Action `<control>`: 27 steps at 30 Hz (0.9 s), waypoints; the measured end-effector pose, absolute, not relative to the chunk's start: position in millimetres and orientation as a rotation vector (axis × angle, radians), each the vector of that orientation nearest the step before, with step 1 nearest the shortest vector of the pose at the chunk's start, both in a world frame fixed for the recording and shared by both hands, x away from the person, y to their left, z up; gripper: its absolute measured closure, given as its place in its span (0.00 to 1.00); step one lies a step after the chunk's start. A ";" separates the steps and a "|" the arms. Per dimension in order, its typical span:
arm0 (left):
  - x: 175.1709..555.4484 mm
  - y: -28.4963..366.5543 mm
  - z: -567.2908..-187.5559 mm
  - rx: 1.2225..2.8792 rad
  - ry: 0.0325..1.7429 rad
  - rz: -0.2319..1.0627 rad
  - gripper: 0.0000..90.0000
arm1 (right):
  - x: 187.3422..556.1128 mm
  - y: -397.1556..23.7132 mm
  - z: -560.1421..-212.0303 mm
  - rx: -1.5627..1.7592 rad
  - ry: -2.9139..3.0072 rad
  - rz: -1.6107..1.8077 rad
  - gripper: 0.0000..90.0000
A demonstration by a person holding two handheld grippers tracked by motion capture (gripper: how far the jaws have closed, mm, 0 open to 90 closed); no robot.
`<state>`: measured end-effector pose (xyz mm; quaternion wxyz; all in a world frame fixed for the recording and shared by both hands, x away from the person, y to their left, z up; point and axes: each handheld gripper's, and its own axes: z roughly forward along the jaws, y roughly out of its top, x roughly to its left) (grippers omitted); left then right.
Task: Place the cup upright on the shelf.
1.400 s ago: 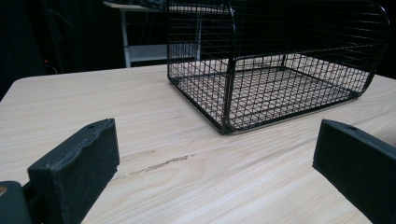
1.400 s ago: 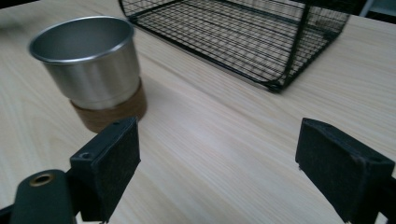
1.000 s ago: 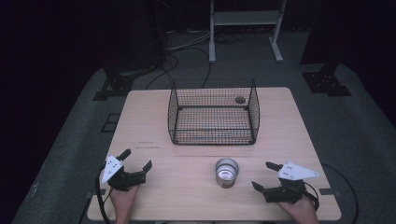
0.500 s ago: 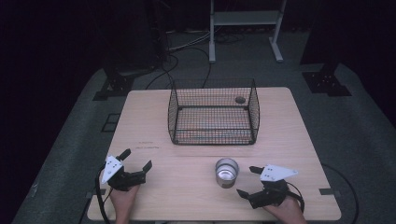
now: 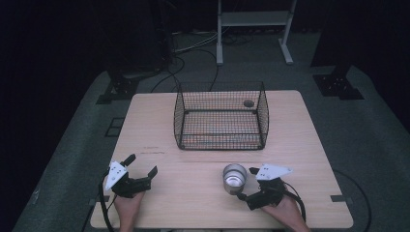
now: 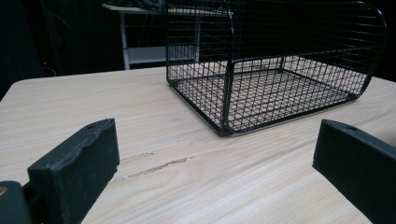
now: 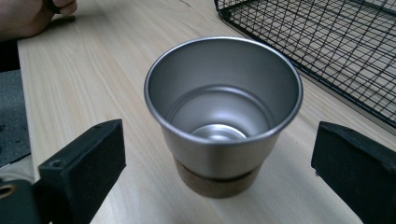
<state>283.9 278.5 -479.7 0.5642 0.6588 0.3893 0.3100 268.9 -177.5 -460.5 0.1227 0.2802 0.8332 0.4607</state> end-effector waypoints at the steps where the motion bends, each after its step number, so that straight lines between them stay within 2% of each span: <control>1: 283.7 278.7 -479.6 1.549 0.917 0.730 0.00 | 268.9 -177.5 -460.5 0.817 2.431 1.344 0.03; 15: 283.8 278.4 -479.5 1.550 0.913 0.730 0.00 | 281.8 -151.8 -460.5 0.767 2.464 1.277 0.04; 20: 283.9 278.3 -479.5 1.549 0.910 0.730 0.00 | 284.7 -151.4 -460.0 0.768 2.459 1.269 0.09; 21: 283.8 278.3 -479.5 1.551 0.909 0.731 0.00 | 285.7 -151.8 -460.4 0.765 2.461 1.267 0.13; 27: 283.4 278.0 -479.4 1.554 0.909 0.732 0.00 | 286.9 -151.9 -460.4 0.771 2.459 1.278 0.16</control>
